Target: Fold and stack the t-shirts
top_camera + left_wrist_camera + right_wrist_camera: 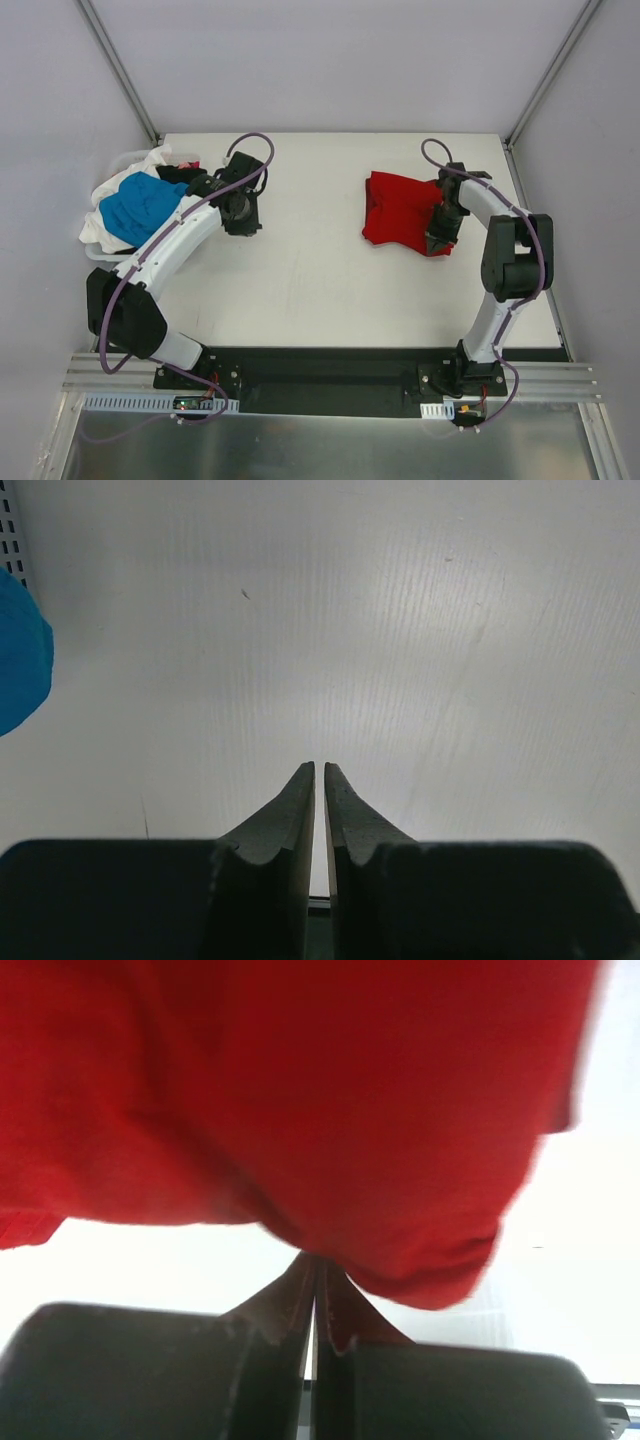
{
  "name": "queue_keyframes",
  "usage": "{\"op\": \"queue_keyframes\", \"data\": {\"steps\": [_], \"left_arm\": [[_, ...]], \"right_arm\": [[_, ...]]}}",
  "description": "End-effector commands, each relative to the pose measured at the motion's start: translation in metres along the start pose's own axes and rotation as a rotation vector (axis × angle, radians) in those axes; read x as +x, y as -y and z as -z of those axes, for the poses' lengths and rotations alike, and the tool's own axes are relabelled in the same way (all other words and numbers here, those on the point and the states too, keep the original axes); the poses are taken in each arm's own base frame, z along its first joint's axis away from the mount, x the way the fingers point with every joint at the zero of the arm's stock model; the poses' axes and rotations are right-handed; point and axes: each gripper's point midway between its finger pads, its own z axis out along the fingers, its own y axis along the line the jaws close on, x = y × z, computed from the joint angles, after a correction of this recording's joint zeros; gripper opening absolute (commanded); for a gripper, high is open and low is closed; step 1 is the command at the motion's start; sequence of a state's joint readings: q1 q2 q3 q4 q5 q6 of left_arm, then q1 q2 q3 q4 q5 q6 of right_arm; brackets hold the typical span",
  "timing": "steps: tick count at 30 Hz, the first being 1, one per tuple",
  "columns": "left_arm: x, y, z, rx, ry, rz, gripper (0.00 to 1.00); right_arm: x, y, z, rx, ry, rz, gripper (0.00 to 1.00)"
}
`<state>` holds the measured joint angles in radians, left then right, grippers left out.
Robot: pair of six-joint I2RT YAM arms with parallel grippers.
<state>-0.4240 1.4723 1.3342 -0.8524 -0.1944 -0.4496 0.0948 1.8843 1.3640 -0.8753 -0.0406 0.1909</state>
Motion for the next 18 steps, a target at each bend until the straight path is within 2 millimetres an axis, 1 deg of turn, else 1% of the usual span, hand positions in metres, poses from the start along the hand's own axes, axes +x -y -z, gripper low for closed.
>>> {"op": "queue_keyframes", "data": {"steps": [1, 5, 7, 10, 11, 12, 13, 14, 15, 16, 17, 18], "left_arm": [[0.001, -0.014, 0.011, -0.030, 0.023, -0.024, 0.08], [0.000, -0.011, 0.012, -0.021, 0.022, -0.031, 0.08], [0.000, -0.011, 0.011, -0.021, 0.019, -0.035, 0.08], [-0.001, -0.011, 0.011, -0.020, 0.022, -0.035, 0.09], [-0.001, -0.011, 0.012, -0.020, 0.024, -0.033, 0.08], [-0.001, -0.011, 0.012, -0.019, 0.024, -0.028, 0.09], [-0.001, -0.010, 0.013, -0.014, 0.029, -0.026, 0.09], [-0.002, -0.010, 0.014, -0.012, 0.030, -0.022, 0.09], [-0.002, -0.009, 0.014, -0.010, 0.030, -0.020, 0.09], [-0.003, -0.009, 0.014, -0.009, 0.030, -0.020, 0.09], [-0.004, -0.007, 0.014, -0.004, 0.032, -0.017, 0.09], [-0.004, -0.006, 0.013, -0.002, 0.026, -0.018, 0.09]], "right_arm": [[-0.008, 0.012, 0.009, 0.029, 0.021, -0.052, 0.01], [-0.017, 0.022, 0.005, 0.030, 0.002, -0.093, 0.01], [-0.024, 0.022, 0.010, 0.032, 0.013, -0.093, 0.01], [-0.030, 0.014, 0.027, 0.002, 0.071, -0.062, 0.01], [-0.029, 0.002, 0.032, -0.029, 0.096, -0.025, 0.01], [-0.031, -0.010, 0.049, -0.081, 0.152, 0.006, 0.01], [-0.036, -0.028, 0.060, -0.153, 0.194, 0.051, 0.01], [-0.034, -0.047, 0.070, -0.200, 0.211, 0.093, 0.01], [-0.034, -0.059, 0.073, -0.241, 0.200, 0.108, 0.01], [-0.029, -0.077, 0.078, -0.329, 0.149, 0.103, 0.01], [-0.034, -0.089, 0.087, -0.380, 0.144, 0.097, 0.01], [-0.031, -0.097, 0.081, -0.411, 0.089, 0.083, 0.01]]}}
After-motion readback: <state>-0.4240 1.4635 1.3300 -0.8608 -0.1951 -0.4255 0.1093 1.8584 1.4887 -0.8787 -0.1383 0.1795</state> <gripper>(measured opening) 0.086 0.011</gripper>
